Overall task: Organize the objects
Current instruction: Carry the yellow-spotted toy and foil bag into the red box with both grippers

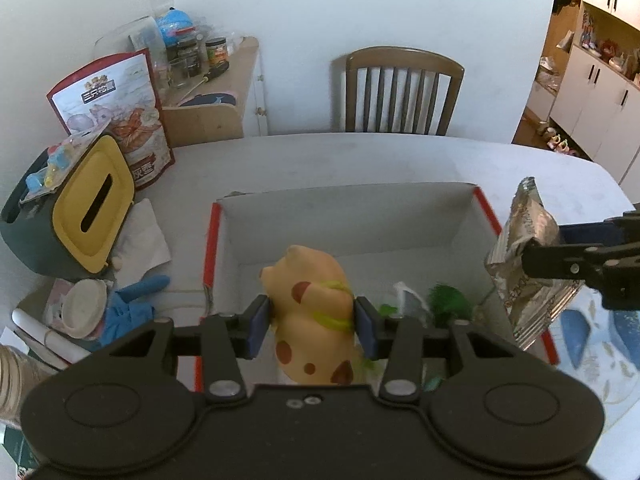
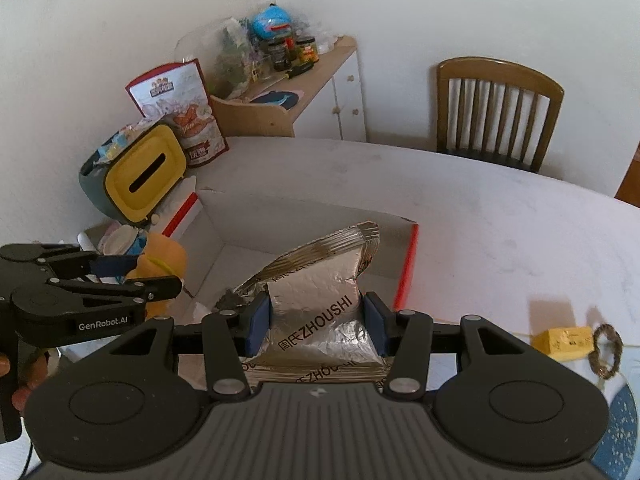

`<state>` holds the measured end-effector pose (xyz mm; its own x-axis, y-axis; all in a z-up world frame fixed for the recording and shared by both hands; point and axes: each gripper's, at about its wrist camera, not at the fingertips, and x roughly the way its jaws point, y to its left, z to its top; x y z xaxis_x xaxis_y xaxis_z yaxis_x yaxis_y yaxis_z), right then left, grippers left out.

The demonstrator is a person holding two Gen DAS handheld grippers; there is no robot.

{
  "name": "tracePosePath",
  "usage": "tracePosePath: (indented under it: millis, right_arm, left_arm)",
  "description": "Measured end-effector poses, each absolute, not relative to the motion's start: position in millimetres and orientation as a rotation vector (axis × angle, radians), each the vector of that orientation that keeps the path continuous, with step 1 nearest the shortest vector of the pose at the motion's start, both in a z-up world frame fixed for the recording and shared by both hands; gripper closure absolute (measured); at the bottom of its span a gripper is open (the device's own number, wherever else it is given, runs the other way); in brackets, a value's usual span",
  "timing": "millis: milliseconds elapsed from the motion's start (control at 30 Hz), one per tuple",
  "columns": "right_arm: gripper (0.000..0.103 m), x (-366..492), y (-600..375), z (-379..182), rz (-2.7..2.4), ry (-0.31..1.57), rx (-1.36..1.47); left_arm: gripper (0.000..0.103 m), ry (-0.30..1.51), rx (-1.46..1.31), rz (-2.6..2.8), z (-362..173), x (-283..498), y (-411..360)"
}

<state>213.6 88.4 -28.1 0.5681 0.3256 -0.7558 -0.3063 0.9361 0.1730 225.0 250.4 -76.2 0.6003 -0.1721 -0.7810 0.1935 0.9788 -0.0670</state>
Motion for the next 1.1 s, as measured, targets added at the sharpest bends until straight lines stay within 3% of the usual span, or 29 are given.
tracePosePath:
  millis: [1100]
  right_arm:
    - [0.053,270.5,134.9,-109.0,0.366,1.017,-0.112]
  left_arm:
    - [0.059,1.085,0.153,-0.272,-154.2,313.6,223.7]
